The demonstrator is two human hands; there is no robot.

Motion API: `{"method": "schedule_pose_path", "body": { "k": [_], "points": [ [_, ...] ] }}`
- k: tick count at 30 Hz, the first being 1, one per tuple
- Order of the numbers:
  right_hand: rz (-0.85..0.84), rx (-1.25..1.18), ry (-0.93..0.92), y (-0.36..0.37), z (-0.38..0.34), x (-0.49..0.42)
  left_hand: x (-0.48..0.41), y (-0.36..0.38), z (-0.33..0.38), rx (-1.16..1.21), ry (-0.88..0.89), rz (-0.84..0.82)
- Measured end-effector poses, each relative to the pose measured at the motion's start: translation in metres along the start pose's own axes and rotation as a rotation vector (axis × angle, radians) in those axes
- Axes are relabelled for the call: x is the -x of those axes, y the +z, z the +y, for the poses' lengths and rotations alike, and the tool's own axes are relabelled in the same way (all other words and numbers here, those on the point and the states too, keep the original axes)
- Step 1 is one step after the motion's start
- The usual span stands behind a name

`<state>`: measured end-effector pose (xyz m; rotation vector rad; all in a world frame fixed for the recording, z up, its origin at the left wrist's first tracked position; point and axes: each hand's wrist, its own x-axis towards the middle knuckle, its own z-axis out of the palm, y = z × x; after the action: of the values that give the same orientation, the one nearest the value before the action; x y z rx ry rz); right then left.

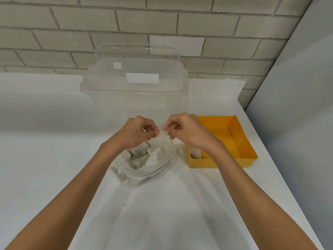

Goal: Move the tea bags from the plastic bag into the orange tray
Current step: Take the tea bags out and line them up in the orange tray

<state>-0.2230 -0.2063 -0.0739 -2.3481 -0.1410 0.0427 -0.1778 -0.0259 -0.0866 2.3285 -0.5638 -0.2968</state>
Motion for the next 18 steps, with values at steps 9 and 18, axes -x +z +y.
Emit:
{"method": "schedule_pose_path", "body": {
  "k": [9,18],
  "points": [
    [-0.196,0.199,-0.028,0.092,0.002,-0.039,0.014,0.006,-0.07,-0.267,-0.231,0.077],
    [-0.112,0.071,0.081,0.091,0.005,-0.042,0.021,0.032,-0.058,-0.466,-0.286,0.102]
  ]
}}
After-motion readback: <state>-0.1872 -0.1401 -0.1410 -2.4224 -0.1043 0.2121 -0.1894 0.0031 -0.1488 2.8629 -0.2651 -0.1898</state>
